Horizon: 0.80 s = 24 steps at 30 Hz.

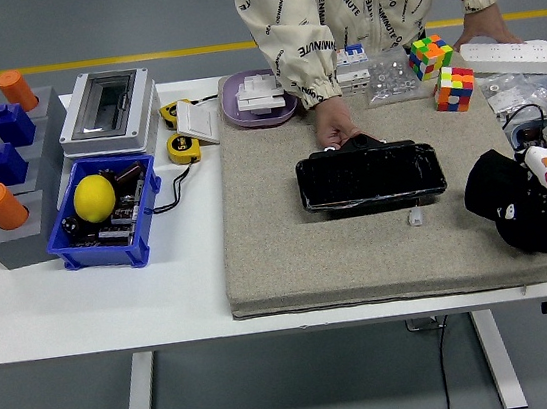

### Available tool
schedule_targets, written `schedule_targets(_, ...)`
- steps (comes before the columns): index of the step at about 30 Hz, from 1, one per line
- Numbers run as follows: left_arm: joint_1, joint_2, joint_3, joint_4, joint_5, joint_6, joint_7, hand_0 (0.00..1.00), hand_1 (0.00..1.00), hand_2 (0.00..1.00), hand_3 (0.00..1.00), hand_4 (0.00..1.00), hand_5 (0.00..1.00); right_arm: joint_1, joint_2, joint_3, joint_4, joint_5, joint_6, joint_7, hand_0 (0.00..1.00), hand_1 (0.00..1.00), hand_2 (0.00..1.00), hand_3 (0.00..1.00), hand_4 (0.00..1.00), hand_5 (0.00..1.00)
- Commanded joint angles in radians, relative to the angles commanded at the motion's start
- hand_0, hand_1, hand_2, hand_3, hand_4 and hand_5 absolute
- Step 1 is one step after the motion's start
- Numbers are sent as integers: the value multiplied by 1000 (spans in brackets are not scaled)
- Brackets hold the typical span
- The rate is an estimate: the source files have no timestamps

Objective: Pick the rag up,wipe the panel,place it on the desk

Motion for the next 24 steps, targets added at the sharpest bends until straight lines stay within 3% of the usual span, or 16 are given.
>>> schedule_targets(11, 1, 3, 7, -1, -1, 0, 0, 651, 663, 696, 580, 680, 447, 33, 30, 0, -84, 166, -37, -74, 348, 445, 503, 523, 885, 182)
schedule_targets(17, 3, 4, 9, -1, -2, 0, 0, 652, 663, 695, 580, 680, 447, 59, 43, 14, -140, 170, -43, -49, 348, 443, 502, 524, 885, 182)
schedule_targets(24, 4, 6, 3, 1, 0, 0, 0, 652, 663, 695, 580, 680, 448, 75, 63, 26, -171, 198, -44, -81, 348, 443, 501, 524, 886, 181)
